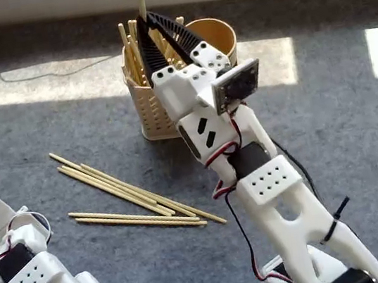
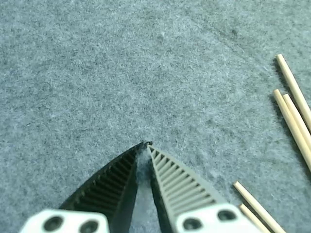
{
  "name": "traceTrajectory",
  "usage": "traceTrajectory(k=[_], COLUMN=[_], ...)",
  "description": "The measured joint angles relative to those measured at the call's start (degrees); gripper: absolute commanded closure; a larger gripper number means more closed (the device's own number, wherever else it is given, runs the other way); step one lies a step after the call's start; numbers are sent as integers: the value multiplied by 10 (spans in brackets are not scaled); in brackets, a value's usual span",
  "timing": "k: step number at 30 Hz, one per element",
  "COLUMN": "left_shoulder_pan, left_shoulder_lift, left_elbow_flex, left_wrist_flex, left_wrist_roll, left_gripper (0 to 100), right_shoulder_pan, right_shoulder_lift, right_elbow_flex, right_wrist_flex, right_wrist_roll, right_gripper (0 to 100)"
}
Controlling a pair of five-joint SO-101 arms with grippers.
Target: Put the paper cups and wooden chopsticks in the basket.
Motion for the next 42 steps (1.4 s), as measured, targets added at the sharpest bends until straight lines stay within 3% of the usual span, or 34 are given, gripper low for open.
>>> traceTrajectory(k=[10, 21, 26, 37, 42], left_shoulder_pan=[3, 2, 2, 2, 2], left_shoulder_lift=[0, 0, 0, 0, 0], left_elbow_flex=[0, 0, 0, 0, 0], left_wrist_flex=[0, 0, 0, 0, 0], left_wrist_roll=[0, 0, 0, 0, 0], left_gripper=[995, 995, 995, 995, 995], right_shoulder_pan=[2, 3, 2, 1, -15], right_shoulder_lift=[144, 162, 159, 150, 71], right_elbow_flex=[7, 75, 92, 93, 95], right_wrist_flex=[-97, -131, -131, -131, -36], right_wrist_roll=[0, -1, -1, -1, -1], right_gripper=[993, 981, 890, 890, 890])
